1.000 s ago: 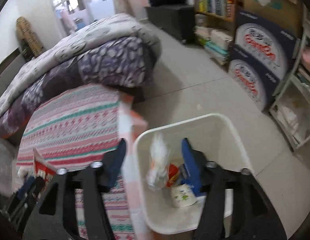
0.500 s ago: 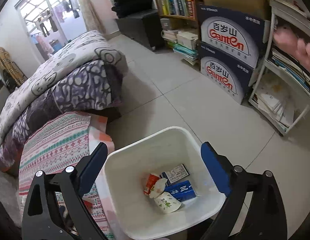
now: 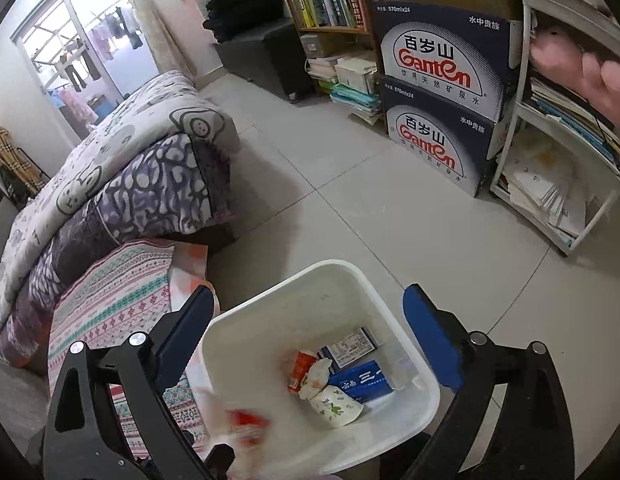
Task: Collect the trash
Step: 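Move the left tool over the bin and release the red chip bag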
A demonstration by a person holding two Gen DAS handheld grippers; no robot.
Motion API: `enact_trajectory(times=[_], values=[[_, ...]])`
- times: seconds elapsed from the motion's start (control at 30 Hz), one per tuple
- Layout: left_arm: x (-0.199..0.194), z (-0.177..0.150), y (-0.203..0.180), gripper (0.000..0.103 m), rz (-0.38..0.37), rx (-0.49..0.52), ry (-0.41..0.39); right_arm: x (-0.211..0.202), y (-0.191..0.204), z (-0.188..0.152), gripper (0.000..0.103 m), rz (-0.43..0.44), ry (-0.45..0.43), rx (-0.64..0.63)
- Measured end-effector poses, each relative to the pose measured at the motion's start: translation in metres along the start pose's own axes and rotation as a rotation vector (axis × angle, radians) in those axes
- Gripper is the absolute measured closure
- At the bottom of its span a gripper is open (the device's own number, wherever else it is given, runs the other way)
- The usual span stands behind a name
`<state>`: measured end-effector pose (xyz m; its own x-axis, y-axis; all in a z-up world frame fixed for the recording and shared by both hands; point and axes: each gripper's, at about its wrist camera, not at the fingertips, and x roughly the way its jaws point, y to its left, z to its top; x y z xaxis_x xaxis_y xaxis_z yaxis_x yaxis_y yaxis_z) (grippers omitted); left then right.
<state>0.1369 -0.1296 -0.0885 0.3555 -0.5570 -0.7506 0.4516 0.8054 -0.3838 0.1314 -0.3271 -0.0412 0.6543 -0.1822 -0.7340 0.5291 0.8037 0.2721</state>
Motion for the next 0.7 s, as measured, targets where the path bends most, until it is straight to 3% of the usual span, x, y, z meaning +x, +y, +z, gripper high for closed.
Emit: enact_trajectory(times=[0.2,0.7], values=[[-0.010,0.001,0.013,0.037,0.054,-0.009,-0.005,-0.001,0.021,-0.007,0.011,0.011,0.002,-0.046],[-0.057,-0.015,0.088,0.032,0.409,-0.073,-0.060,0.015,0.091,-0.047,0.007,0.029,0.080,-0.243]])
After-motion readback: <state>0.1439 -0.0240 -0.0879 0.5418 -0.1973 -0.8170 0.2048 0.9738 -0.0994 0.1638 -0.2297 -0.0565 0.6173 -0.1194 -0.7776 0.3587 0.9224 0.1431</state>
